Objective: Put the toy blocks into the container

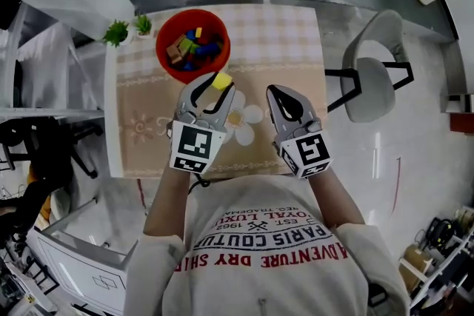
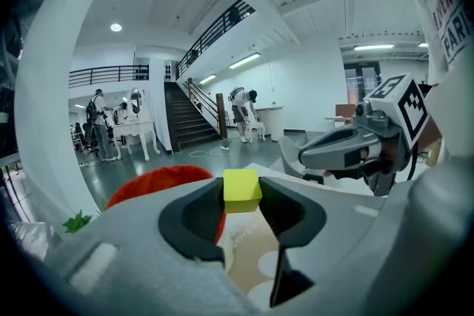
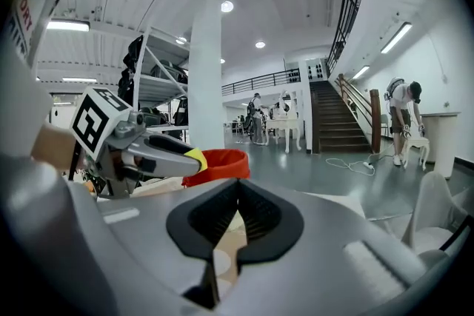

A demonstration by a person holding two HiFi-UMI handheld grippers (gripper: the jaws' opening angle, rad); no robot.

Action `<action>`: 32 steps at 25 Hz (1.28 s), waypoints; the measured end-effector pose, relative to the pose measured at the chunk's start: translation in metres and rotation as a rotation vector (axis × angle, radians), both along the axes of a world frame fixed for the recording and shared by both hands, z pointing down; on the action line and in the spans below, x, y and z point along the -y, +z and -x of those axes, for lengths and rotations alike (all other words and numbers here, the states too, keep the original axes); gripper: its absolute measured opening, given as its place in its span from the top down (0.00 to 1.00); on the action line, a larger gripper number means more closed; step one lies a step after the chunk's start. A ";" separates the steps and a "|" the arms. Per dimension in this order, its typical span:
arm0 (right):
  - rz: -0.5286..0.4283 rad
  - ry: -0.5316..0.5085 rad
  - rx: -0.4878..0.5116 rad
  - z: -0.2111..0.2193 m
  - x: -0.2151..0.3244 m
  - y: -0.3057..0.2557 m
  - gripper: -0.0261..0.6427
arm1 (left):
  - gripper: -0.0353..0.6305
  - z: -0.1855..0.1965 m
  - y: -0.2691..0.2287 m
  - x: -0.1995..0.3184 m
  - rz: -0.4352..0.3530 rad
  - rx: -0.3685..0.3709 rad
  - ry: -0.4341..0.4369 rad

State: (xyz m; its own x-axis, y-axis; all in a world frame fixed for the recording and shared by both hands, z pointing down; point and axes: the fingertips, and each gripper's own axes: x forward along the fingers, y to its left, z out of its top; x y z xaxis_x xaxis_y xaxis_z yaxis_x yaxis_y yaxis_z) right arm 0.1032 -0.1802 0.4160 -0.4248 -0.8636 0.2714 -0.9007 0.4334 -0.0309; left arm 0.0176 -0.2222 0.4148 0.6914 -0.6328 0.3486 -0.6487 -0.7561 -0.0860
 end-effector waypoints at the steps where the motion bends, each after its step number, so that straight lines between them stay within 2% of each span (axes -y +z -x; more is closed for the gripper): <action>1: -0.002 0.005 -0.002 0.005 0.002 -0.001 0.96 | 0.71 0.006 -0.005 0.006 -0.011 -0.004 -0.003; 5: -0.009 0.012 -0.030 0.022 0.008 -0.003 0.96 | 0.71 0.030 -0.017 0.031 -0.036 -0.011 -0.027; 10: -0.018 0.037 -0.042 0.032 0.022 -0.006 0.96 | 0.71 0.047 -0.008 0.056 -0.015 0.002 -0.043; 14: -0.011 0.056 -0.038 0.036 0.029 -0.003 0.96 | 0.71 0.054 0.010 0.067 0.020 0.026 -0.039; 20: 0.000 0.071 -0.036 0.041 0.034 0.001 0.96 | 0.71 0.054 0.014 0.072 -0.005 0.062 -0.056; 22: 0.002 0.072 -0.035 0.043 0.034 0.002 0.96 | 0.68 0.052 0.014 0.070 0.000 0.047 -0.055; 25: 0.001 0.071 -0.039 0.045 0.032 0.001 0.96 | 0.54 0.048 0.011 0.065 0.023 -0.006 -0.037; 32: -0.040 0.063 -0.044 0.047 0.021 -0.015 0.96 | 0.53 0.056 -0.010 0.054 -0.016 -0.061 -0.062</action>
State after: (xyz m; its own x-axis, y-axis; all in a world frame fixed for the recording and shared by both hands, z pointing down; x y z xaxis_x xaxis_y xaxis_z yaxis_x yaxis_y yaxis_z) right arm 0.0562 -0.2010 0.4015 -0.3580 -0.8987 0.2533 -0.9263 0.3761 0.0252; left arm -0.0385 -0.2762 0.4048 0.6704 -0.6802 0.2965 -0.6988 -0.7132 -0.0560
